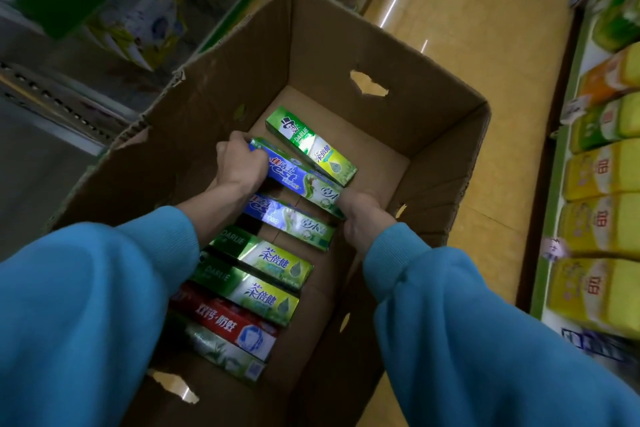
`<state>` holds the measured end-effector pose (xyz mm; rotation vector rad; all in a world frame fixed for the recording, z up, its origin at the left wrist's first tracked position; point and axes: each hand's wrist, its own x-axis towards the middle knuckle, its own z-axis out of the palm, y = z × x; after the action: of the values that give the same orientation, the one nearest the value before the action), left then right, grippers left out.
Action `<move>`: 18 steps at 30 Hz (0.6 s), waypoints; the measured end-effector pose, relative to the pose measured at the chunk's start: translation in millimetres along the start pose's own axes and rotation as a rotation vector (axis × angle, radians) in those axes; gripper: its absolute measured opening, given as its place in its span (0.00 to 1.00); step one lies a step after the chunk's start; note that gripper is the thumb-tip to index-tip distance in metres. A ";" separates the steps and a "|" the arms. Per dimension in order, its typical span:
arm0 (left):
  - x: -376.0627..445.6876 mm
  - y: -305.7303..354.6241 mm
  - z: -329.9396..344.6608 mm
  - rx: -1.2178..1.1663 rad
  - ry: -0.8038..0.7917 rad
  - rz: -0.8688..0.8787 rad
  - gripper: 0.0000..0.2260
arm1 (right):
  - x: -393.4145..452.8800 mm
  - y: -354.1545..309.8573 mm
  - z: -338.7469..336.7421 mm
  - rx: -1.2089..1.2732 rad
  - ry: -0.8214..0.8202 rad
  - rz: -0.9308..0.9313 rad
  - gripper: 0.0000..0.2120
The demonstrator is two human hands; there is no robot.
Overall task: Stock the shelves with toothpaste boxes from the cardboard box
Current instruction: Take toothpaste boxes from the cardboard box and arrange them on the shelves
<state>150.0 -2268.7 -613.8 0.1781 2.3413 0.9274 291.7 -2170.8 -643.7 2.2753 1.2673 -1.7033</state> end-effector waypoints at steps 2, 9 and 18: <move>-8.4 3.4 -6.3 -0.005 0.003 -0.002 0.19 | -5.5 -4.4 -4.0 0.005 0.064 -0.039 0.18; -50.3 13.0 -47.8 -0.169 0.041 0.014 0.16 | -67.0 -26.7 -29.5 -0.108 0.065 -0.306 0.20; -154.5 12.6 -92.0 -0.401 0.270 0.180 0.18 | -159.6 -12.9 -61.1 0.022 0.131 -0.642 0.10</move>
<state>219.7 -2363.6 -477.4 0.1051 2.3442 1.5726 320.9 -2226.1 -484.2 2.1549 2.1975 -1.7276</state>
